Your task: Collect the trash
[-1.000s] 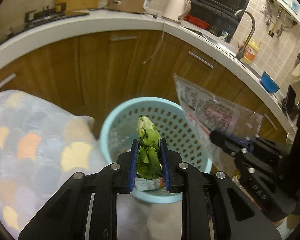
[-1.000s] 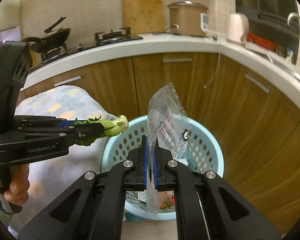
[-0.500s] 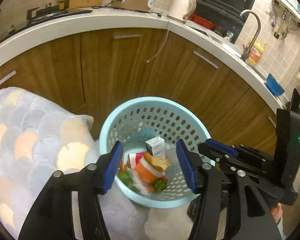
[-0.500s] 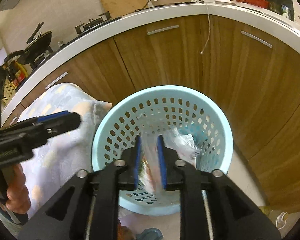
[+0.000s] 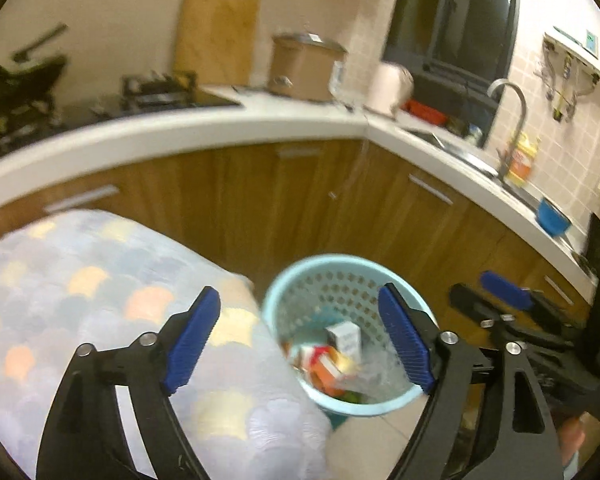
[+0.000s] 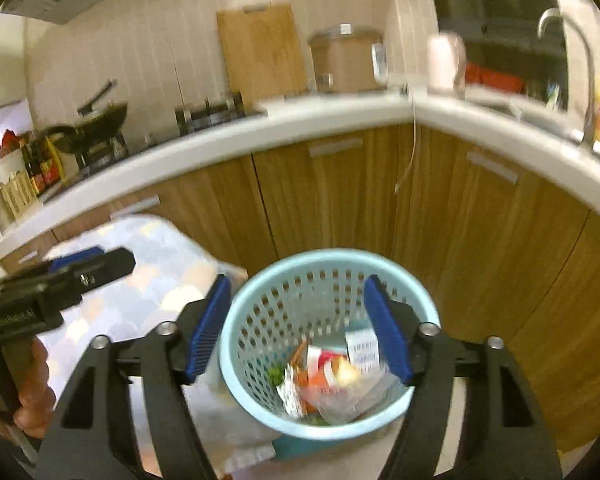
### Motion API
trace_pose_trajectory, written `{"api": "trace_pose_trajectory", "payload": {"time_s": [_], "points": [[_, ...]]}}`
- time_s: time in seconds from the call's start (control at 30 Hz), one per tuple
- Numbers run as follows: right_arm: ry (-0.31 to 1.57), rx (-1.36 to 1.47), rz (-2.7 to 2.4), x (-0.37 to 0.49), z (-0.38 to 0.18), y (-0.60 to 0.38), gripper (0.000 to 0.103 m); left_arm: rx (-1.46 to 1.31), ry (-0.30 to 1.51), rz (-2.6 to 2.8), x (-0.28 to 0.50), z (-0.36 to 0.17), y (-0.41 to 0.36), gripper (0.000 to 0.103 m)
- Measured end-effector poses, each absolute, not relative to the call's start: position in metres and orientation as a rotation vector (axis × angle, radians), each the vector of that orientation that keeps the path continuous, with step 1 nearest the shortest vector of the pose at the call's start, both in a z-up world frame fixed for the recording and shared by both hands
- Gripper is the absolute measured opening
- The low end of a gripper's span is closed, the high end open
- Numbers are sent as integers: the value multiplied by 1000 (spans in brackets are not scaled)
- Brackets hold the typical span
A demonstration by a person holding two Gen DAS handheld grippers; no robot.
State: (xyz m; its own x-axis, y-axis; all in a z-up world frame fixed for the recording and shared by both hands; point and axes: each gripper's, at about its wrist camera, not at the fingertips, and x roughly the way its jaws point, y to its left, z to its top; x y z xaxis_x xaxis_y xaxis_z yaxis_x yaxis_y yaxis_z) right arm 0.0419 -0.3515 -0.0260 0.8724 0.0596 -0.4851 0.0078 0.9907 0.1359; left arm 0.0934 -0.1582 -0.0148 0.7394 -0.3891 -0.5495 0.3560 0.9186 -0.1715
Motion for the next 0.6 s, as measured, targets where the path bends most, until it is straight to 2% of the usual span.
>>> {"api": "trace_pose_trajectory", "payload": {"time_s": [0.13, 0.23, 0.4, 0.6], "points": [[405, 164, 11, 22, -11, -335, 77, -13, 486, -242, 65, -8, -139, 82], [367, 124, -33, 16, -9, -316, 78, 45, 417, -145, 52, -13, -130, 88], [368, 16, -80, 16, -14, -283, 78, 19, 471, -130, 59, -38, -107, 88], [347, -18, -92, 13, -28, -260, 78, 43, 405, -105, 52, -43, -96, 88]]}}
